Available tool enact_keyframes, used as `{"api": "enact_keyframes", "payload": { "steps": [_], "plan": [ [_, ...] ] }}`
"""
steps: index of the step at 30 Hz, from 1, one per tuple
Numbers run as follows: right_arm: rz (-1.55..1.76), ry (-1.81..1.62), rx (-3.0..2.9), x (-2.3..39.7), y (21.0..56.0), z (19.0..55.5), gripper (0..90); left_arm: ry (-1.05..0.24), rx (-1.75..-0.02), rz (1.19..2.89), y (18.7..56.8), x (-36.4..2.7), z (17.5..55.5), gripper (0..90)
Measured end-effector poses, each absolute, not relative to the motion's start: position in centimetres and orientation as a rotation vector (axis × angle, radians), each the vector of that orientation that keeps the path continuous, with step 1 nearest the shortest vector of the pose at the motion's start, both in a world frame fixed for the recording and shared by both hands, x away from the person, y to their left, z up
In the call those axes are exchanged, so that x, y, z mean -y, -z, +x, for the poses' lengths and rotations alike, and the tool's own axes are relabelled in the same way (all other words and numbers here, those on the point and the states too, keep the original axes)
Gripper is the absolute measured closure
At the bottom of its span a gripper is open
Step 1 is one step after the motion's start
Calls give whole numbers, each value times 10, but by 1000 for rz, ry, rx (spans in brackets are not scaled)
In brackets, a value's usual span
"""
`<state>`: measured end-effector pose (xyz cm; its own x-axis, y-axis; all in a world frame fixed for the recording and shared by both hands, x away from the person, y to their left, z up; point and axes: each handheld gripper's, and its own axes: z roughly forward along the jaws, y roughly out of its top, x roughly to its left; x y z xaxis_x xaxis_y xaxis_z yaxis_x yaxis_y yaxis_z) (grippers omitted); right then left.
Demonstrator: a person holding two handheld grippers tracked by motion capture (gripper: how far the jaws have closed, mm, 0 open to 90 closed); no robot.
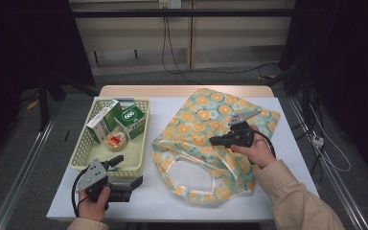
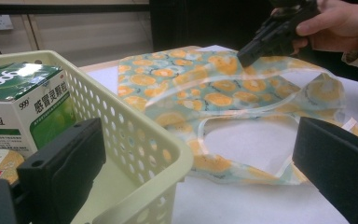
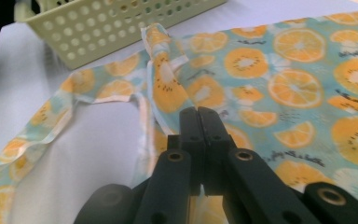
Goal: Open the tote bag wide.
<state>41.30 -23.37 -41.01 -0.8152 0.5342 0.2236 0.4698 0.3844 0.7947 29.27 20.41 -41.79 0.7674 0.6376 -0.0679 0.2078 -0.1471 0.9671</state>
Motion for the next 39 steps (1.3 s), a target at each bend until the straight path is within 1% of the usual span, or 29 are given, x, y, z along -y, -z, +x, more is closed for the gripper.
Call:
{"api": "enact_keyframes", "payload": {
  "steps": [8, 14, 18, 23, 26, 31, 33, 38, 39],
  "plan": [
    [1048, -1439, -2485, 250, 429, 434, 894, -421, -678, 1712, 419, -204, 294, 24],
    [1102, -1358, -2486, 254, 439, 442, 885, -422, -675, 1718, 420, -205, 294, 24],
    [1144, -1313, -2461, 259, 444, 445, 822, -424, -669, 1723, 419, -205, 294, 24],
    [1133, -1322, -2431, 262, 437, 440, 705, -422, -676, 1713, 420, -206, 294, 24],
    [1094, -1335, -2433, 259, 431, 432, 663, -423, -676, 1705, 419, -206, 294, 24],
    [1002, -1355, -2448, 246, 423, 412, 537, -427, -674, 1697, 417, -206, 293, 24],
    [963, -1353, -2459, 240, 422, 403, 518, -434, -671, 1696, 416, -207, 293, 24],
    [936, -1448, -2449, 230, 425, 382, 527, -441, -677, 1674, 413, -209, 295, 24],
    [923, -1420, -2480, 227, 426, 380, 526, -444, -682, 1669, 413, -209, 295, 24]
  ]
}}
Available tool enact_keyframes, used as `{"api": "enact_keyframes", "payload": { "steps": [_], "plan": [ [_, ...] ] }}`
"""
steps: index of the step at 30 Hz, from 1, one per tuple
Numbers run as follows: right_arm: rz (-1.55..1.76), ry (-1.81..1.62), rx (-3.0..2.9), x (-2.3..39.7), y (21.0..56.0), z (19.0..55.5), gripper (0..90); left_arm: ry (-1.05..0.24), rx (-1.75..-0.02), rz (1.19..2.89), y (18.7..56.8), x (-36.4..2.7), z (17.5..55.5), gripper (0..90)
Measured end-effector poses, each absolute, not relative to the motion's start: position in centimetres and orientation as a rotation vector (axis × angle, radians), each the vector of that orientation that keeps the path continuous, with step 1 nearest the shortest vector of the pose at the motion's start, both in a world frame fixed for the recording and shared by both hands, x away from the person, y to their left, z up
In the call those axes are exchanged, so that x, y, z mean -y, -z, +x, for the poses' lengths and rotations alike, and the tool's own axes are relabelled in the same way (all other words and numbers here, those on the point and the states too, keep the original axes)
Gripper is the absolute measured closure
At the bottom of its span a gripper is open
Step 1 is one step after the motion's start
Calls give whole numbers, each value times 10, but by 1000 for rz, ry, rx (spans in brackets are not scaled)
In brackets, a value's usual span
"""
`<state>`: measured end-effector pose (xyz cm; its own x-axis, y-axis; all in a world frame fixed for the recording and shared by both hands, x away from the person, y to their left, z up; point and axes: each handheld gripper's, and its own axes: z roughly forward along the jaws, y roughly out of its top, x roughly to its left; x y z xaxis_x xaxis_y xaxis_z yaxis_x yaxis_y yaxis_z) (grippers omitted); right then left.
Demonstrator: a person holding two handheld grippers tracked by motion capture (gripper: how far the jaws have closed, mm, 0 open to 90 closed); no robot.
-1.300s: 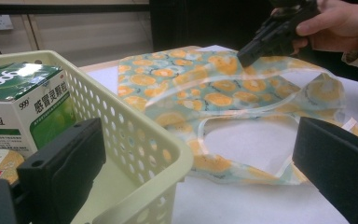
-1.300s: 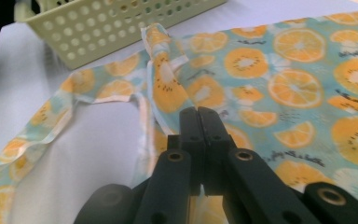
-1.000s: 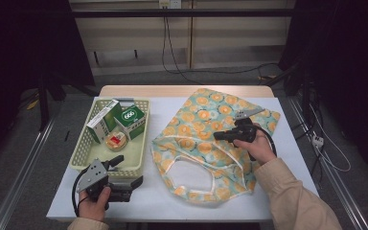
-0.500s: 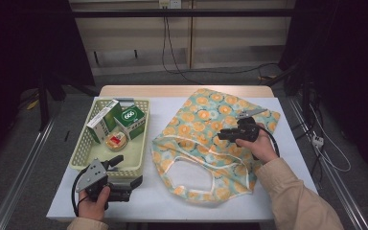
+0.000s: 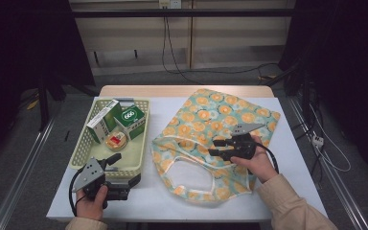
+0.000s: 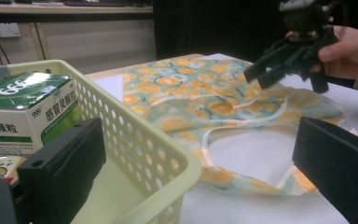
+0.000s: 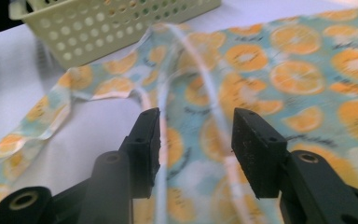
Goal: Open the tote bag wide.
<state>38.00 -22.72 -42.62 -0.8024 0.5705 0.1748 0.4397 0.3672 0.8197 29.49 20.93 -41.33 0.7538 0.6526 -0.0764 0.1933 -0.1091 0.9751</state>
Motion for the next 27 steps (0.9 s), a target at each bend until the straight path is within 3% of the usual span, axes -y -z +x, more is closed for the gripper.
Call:
{"api": "enact_keyframes", "payload": {
  "steps": [8, 19, 27],
  "plan": [
    [887, -1365, -2519, 221, 433, 371, 541, -467, -706, 1656, 411, -211, 294, 24],
    [841, -1350, -2563, 214, 438, 368, 688, -502, -740, 1634, 405, -225, 306, 24],
    [804, -1237, -2625, 203, 452, 369, 714, -487, -740, 1621, 413, -231, 306, 23]
  ]
}}
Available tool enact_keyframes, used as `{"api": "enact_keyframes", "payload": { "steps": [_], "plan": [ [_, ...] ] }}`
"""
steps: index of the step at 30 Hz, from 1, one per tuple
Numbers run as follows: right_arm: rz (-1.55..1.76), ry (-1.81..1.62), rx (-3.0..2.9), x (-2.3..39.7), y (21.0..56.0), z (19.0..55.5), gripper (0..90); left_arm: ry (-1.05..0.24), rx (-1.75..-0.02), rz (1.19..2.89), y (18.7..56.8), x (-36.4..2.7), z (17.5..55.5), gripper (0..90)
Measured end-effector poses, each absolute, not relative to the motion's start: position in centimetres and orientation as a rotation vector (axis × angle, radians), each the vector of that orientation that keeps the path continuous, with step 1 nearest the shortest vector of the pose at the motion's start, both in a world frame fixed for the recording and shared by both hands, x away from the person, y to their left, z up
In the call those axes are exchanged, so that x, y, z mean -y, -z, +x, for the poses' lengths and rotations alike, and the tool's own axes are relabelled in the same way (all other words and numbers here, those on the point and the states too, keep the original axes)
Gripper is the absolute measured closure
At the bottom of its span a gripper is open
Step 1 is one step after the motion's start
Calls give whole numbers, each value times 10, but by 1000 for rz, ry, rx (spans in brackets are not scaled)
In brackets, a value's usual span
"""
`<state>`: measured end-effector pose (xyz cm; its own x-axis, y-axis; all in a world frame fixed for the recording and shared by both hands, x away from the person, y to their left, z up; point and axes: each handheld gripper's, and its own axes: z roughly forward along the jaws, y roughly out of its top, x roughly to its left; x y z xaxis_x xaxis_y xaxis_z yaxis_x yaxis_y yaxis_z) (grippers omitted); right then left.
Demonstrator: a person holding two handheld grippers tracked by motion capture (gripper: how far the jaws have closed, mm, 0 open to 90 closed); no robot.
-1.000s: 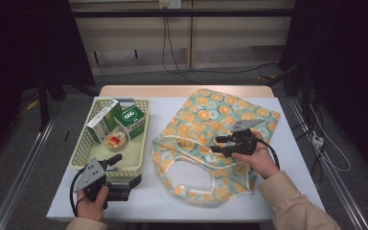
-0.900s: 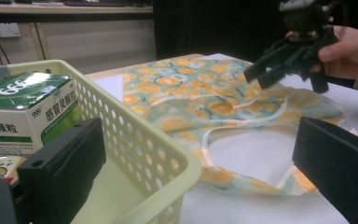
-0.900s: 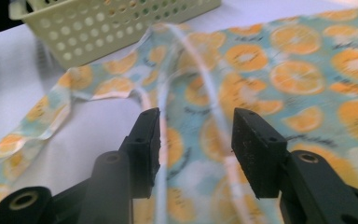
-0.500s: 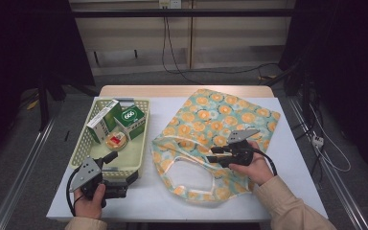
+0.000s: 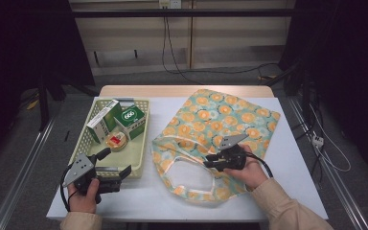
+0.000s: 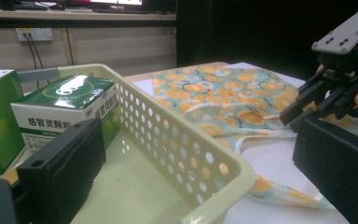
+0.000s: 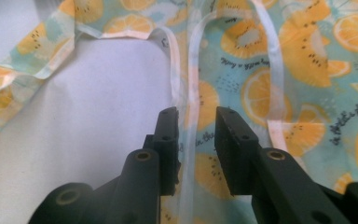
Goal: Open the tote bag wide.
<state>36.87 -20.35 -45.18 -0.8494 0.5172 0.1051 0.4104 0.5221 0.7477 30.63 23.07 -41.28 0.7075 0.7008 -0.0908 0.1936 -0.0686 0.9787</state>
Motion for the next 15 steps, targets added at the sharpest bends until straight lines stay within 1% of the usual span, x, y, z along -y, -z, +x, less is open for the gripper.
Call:
{"api": "enact_keyframes", "payload": {
  "steps": [2, 6, 8, 11, 13, 15],
  "plan": [
    [790, -1193, -2640, 202, 455, 369, 739, -498, -731, 1635, 413, -231, 306, 23],
    [793, -1187, -2635, 201, 459, 368, 754, -500, -736, 1636, 415, -234, 305, 23],
    [775, -1176, -2634, 200, 458, 367, 786, -493, -741, 1635, 416, -234, 305, 23],
    [776, -1193, -2644, 199, 459, 367, 877, -493, -737, 1638, 417, -234, 305, 23],
    [775, -1199, -2653, 198, 459, 367, 900, -494, -734, 1639, 417, -234, 305, 23],
    [779, -1199, -2654, 198, 459, 366, 900, -494, -734, 1639, 417, -234, 305, 23]
  ]
}}
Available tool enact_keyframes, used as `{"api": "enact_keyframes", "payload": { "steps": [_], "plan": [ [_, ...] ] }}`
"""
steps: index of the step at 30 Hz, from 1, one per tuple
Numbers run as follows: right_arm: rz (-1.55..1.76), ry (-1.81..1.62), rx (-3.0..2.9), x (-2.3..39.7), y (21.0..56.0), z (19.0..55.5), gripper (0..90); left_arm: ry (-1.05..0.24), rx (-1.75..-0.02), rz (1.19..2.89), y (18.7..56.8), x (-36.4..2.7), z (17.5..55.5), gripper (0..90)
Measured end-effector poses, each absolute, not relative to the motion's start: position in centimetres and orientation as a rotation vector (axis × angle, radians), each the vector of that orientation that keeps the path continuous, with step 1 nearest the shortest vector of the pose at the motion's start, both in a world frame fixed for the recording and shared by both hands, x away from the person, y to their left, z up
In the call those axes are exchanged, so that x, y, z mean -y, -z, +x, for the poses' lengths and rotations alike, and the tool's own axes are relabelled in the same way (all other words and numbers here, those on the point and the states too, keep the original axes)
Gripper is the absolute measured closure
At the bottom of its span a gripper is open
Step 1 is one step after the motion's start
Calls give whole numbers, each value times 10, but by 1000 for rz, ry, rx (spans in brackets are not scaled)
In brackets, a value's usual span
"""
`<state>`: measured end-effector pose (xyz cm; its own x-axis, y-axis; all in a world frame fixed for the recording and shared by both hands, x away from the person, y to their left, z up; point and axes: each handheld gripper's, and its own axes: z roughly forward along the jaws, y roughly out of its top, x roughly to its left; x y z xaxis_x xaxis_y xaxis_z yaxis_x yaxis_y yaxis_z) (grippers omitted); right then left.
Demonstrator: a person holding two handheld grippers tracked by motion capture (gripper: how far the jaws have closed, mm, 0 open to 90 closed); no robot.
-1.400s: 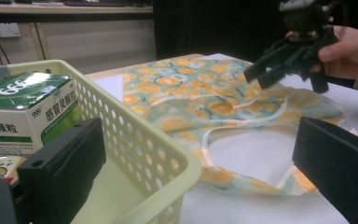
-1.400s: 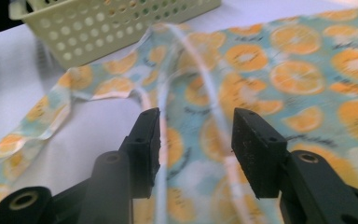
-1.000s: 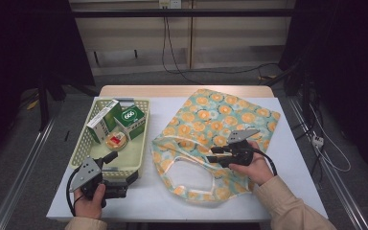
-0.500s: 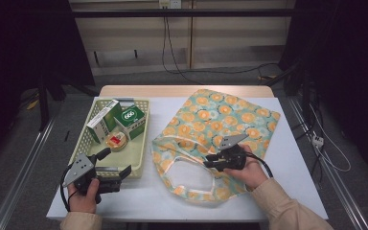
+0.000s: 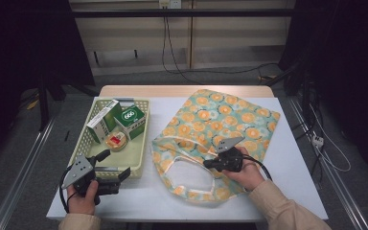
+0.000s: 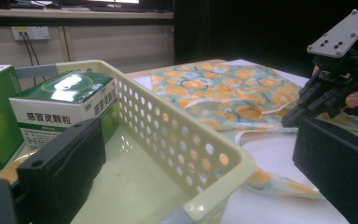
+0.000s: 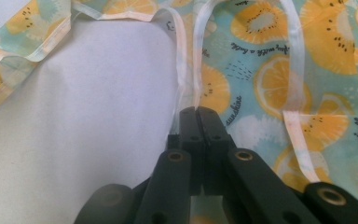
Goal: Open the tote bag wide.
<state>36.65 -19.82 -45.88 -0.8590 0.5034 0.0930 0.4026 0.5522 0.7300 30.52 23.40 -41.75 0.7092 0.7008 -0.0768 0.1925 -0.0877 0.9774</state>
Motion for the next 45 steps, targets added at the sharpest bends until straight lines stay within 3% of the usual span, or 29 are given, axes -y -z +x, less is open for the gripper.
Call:
{"api": "enact_keyframes", "payload": {
  "steps": [29, 45],
  "plan": [
    [882, -1368, -2584, 217, 428, 385, 900, -478, -732, 1648, 419, -231, 302, 24],
    [1077, -1367, -2480, 249, 419, 426, 900, -481, -713, 1663, 417, -227, 299, 24]
  ]
}}
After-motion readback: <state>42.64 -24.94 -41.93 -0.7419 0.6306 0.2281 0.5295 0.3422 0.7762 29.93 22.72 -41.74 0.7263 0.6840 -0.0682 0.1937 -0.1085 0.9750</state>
